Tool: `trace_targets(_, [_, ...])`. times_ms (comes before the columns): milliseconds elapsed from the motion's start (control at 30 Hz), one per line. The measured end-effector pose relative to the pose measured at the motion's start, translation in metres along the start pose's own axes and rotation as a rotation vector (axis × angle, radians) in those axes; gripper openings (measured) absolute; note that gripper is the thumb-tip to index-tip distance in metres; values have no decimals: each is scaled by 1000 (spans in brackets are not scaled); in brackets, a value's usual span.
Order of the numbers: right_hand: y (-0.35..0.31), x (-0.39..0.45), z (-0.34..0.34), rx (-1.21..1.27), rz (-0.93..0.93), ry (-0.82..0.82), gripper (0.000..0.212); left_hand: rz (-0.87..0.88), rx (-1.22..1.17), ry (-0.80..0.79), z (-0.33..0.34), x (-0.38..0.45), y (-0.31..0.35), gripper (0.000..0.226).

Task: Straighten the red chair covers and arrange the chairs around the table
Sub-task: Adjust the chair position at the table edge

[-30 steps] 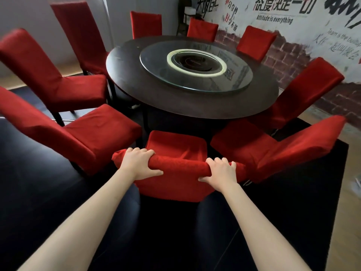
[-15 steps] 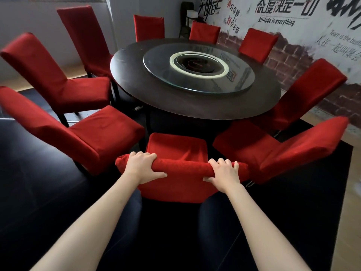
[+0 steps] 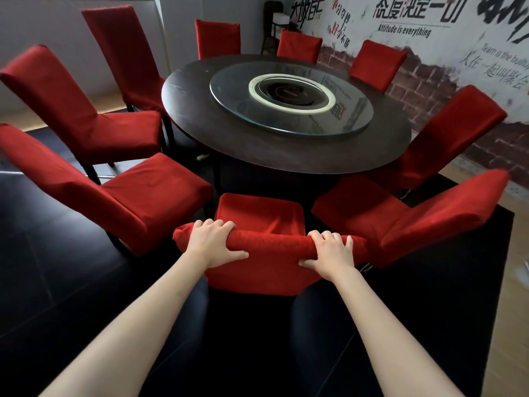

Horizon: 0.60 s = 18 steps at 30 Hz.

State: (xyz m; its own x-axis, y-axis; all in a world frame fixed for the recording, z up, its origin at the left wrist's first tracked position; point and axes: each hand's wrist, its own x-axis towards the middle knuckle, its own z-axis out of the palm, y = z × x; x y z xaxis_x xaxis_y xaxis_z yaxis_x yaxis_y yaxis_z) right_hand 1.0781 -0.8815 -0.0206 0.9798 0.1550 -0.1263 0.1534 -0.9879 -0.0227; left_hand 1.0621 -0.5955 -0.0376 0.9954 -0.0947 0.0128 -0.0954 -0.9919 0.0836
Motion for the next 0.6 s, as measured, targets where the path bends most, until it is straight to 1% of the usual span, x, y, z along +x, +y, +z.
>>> trace_targets(67, [-1,-2,-1,30,0,-3,90,-1,-70,55,1,-6,0,83])
trace_targets(133, [-2,-6,-1,61,8,1,100,-14,-166,124,2,-12,0,83])
trace_targets(267, [-9,-17,0,87,40,18,100,-29,-265,178,-1,-21,0,78])
trace_targets(467, [-19,-33,-6,95,64,34,100,-42,-284,150,-11,-34,-1,74])
trace_targets(600, [-31,-46,-11,97,85,64,99,-15,-271,137,-18,-42,-6,73])
